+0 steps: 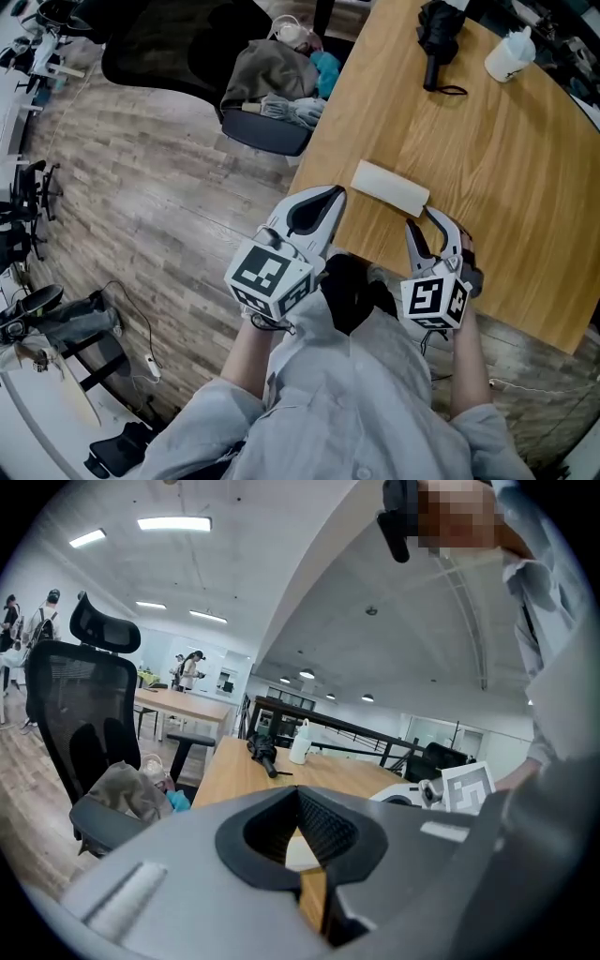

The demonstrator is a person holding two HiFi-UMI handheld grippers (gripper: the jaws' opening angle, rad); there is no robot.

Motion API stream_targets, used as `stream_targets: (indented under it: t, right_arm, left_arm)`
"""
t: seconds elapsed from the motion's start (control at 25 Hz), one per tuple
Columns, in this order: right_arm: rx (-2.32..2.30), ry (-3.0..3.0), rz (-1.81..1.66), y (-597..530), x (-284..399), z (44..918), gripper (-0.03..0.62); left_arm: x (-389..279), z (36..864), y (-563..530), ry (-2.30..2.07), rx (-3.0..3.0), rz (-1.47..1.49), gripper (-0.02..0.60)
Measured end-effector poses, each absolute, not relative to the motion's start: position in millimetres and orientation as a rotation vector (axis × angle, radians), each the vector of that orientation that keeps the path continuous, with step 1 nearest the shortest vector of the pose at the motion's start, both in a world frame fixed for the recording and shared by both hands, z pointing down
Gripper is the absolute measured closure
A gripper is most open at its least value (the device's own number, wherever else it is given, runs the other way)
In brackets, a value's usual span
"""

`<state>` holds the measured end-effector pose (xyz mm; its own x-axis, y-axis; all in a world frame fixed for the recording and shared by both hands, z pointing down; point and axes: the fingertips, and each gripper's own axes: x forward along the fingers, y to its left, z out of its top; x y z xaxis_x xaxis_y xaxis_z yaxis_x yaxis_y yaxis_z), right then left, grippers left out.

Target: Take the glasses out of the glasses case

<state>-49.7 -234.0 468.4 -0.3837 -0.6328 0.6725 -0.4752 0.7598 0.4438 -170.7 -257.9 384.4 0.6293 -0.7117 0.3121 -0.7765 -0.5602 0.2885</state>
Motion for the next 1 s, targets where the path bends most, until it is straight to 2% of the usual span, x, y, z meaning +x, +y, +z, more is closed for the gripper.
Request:
stream_targets:
  t: [0.48,1.0]
  right_arm:
    - [0.672,-1.859,-0.336,-244,-56,541,0.421]
    - [0.608,-1.764,-0.422,-251,-57,559,0.416]
  left_arm:
    - [-171,425,-264,-1.099,2.423,0.293,0.577]
    - [-174,430,-269,-1.077,2.422,0.309,0.577]
